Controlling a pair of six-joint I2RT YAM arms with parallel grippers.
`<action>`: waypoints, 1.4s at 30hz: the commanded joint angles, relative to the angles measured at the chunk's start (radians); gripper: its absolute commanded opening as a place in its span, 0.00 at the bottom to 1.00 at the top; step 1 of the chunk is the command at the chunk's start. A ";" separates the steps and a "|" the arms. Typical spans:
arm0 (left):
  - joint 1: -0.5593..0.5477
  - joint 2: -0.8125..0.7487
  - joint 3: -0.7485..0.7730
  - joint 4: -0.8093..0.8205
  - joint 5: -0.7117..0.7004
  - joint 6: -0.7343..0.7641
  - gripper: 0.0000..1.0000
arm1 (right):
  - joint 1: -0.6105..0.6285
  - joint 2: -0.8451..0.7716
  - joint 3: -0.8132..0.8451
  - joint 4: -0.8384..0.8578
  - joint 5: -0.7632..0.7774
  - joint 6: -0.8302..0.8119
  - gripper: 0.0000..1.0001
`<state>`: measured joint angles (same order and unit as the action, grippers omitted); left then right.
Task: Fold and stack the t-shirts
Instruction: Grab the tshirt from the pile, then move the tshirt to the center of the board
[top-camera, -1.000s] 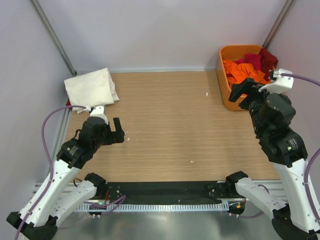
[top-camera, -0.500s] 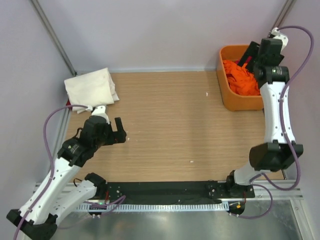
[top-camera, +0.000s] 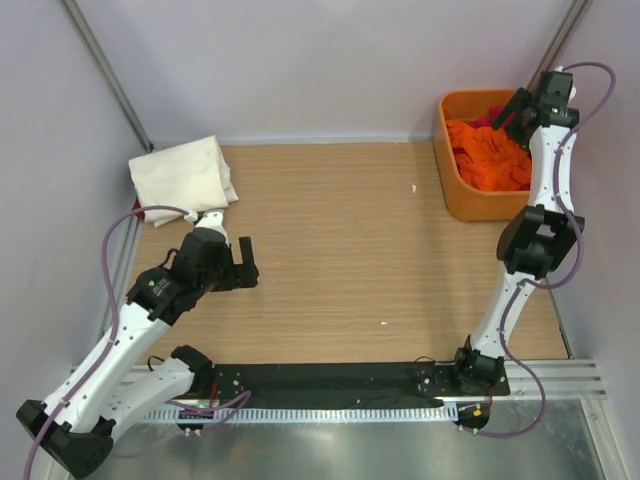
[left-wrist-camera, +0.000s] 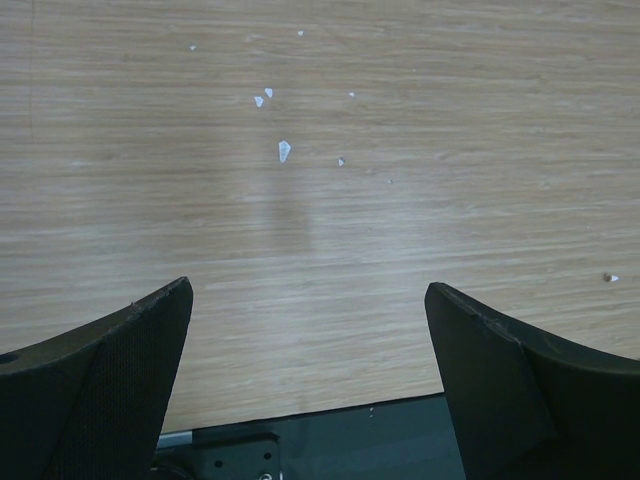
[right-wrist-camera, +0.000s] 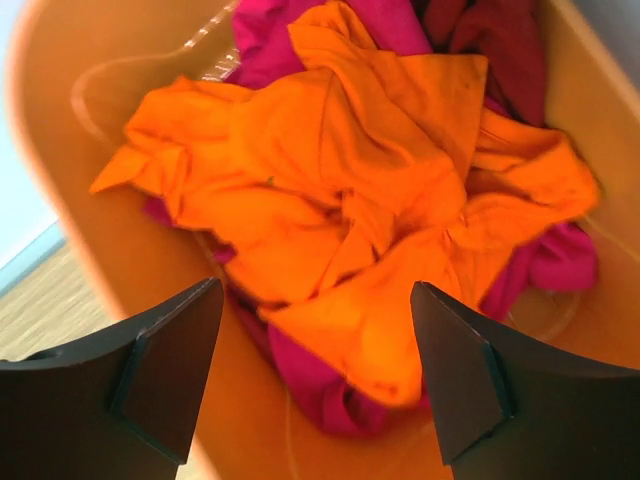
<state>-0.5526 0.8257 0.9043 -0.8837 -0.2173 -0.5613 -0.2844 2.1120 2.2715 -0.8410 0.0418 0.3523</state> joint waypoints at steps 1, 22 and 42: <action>-0.004 -0.026 0.005 0.012 -0.037 -0.015 1.00 | -0.009 0.103 0.127 -0.032 -0.051 0.020 0.81; -0.004 -0.014 0.012 0.003 -0.053 -0.025 1.00 | 0.008 0.132 0.252 0.022 0.087 0.027 0.01; -0.004 -0.037 0.024 -0.020 -0.102 -0.034 1.00 | 0.140 -0.627 -0.303 0.283 -0.234 0.179 1.00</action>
<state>-0.5541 0.8043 0.9043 -0.8963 -0.2890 -0.5777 -0.1440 1.3373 2.1822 -0.2398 -0.2691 0.5610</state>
